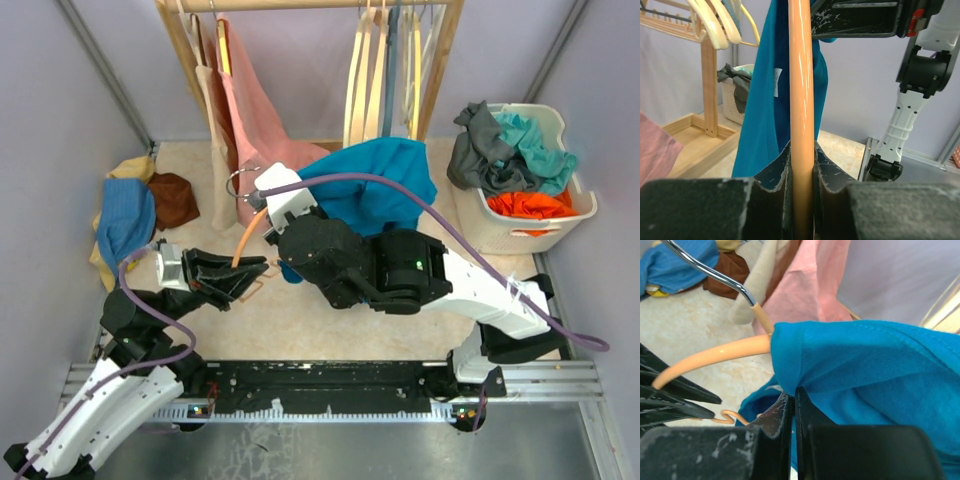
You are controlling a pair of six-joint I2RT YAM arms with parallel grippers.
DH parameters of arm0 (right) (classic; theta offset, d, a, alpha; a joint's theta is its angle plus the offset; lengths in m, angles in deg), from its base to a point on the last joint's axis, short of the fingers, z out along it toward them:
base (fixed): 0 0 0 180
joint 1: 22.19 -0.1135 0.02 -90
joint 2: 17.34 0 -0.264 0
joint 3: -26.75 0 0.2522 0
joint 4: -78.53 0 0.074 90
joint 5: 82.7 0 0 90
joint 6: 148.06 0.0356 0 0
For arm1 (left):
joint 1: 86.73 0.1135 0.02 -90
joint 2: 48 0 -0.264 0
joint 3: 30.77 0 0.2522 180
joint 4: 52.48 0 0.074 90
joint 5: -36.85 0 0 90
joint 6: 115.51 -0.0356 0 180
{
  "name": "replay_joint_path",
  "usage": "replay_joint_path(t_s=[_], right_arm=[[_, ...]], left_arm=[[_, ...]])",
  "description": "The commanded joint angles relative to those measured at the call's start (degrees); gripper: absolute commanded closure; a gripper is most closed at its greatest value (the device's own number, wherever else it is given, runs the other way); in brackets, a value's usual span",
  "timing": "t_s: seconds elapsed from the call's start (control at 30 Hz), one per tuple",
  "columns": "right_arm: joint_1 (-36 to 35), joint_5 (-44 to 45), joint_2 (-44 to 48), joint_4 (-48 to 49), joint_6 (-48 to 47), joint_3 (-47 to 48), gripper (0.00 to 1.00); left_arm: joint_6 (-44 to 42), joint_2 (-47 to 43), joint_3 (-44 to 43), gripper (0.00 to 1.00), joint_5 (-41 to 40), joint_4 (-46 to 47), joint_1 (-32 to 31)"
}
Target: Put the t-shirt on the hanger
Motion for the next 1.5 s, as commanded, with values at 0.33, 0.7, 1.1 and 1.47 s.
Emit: replay_joint_path(t_s=[0.33, 0.7, 1.1, 1.47], right_arm=[[-0.8, -0.7, 6.3, -6.6, 3.8, -1.1, 1.0], [-1.4, -10.5, 5.2, 3.7, 2.9, -4.0, 1.0], [-1.5, -10.7, 0.2, 7.2, 0.5, 0.7, 1.0], [-1.4, -7.5, 0.0, -1.4, 3.8, 5.4, 0.56]], left_arm=[[-3.4, 0.4, -6.8, 1.0, 2.9, -2.0, -0.1], [-0.5, 3.4, -3.3, 1.0, 2.8, 7.4, -0.1], [2.4, 4.2, -0.6, 1.0, 4.2, 11.3, -0.1], [5.7, 2.2, 2.6, 1.0, 4.2, 13.5, -0.1]])
